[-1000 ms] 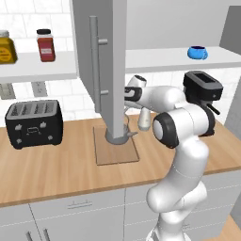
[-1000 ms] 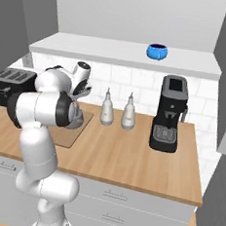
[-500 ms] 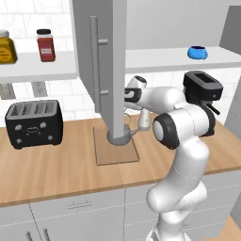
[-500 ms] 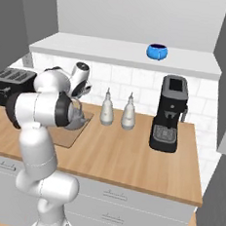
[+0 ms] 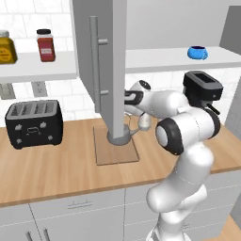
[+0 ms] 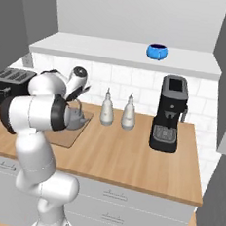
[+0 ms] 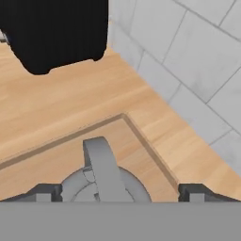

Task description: Pick the kettle from the counter and place it on the tray. Then pick the mug from the cabinet and place it on the tray. Then close the cabinet doors.

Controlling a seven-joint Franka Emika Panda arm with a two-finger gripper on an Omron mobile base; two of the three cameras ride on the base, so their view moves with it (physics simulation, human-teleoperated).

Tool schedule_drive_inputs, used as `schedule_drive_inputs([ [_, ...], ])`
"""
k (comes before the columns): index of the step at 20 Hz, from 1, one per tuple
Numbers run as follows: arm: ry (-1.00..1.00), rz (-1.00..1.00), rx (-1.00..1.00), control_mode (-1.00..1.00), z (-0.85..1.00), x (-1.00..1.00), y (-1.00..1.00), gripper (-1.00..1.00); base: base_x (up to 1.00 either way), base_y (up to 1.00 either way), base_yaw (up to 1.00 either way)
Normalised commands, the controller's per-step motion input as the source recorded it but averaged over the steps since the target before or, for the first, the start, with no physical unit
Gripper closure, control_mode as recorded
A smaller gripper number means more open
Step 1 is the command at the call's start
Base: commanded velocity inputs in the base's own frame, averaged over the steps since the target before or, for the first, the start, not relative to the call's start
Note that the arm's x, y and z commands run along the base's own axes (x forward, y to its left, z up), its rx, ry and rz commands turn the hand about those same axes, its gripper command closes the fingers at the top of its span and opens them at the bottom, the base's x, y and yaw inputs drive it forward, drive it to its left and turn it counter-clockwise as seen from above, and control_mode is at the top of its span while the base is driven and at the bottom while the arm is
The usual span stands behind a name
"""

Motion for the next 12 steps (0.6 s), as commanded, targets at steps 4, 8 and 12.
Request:
schedule_drive_inputs([
  [4, -0.14, 0.0, 0.05, -1.0, 0.4, -0.3, -0.04, -1.0, 0.0, 0.0, 0.0],
  [8, -0.18, 0.0, 0.02, -1.0, 0.59, -0.32, -0.09, -1.0, 0.0, 0.0, 0.0],
  [12, -0.17, -0.01, 0.02, -1.0, 0.56, -0.4, -0.13, -1.0, 0.0, 0.0, 0.0],
])
